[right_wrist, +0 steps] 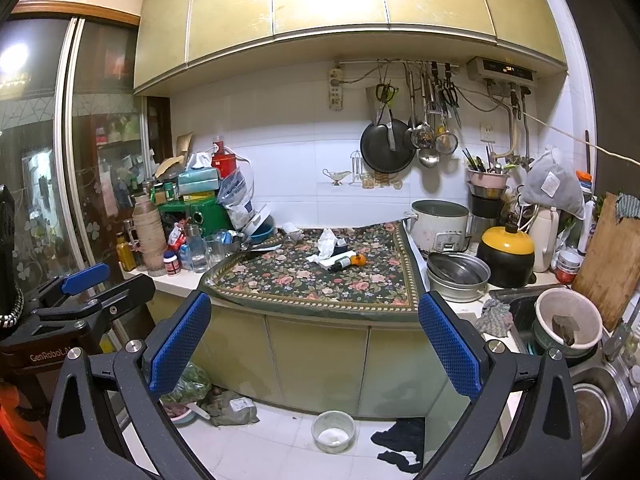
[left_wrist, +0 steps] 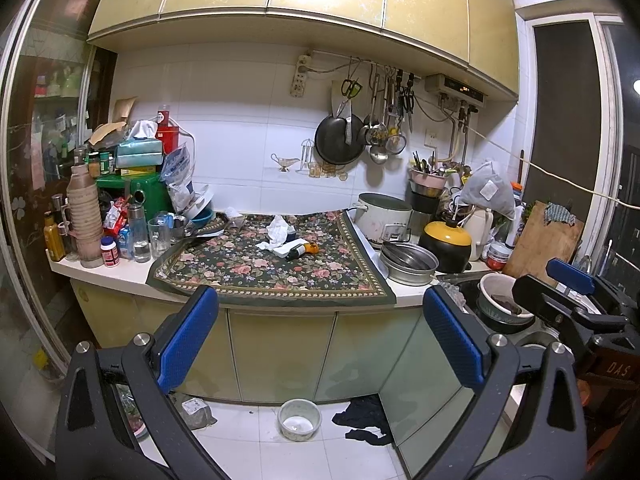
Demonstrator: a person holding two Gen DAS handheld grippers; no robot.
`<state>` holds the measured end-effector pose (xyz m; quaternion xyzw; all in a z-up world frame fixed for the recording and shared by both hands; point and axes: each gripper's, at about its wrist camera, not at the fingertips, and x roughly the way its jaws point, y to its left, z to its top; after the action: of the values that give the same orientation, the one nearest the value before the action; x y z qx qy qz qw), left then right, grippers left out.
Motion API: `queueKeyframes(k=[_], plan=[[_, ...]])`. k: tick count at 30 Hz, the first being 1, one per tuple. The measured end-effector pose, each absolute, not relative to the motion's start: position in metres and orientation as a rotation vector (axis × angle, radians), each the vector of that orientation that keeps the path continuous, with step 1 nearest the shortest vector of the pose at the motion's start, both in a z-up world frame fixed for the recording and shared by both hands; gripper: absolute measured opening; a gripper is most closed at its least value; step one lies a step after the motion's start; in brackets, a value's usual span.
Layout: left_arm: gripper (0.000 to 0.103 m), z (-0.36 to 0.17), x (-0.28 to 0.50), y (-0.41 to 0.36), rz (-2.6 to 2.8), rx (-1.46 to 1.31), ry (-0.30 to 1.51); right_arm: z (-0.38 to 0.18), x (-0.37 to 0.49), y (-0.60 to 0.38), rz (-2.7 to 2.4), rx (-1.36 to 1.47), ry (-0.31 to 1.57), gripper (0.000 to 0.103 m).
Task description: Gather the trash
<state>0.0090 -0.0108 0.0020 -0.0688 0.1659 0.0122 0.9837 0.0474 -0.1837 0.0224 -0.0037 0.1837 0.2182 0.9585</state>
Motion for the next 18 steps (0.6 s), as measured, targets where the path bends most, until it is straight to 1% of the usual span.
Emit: queueKeyframes(k=[18], plan=[[0.103, 0.0004, 0.0179, -0.0096, 0.039, -0.142, 0.341, 0.0167, 0.0536, -0.1828, 0.45, 0.001, 0.384, 0.103]])
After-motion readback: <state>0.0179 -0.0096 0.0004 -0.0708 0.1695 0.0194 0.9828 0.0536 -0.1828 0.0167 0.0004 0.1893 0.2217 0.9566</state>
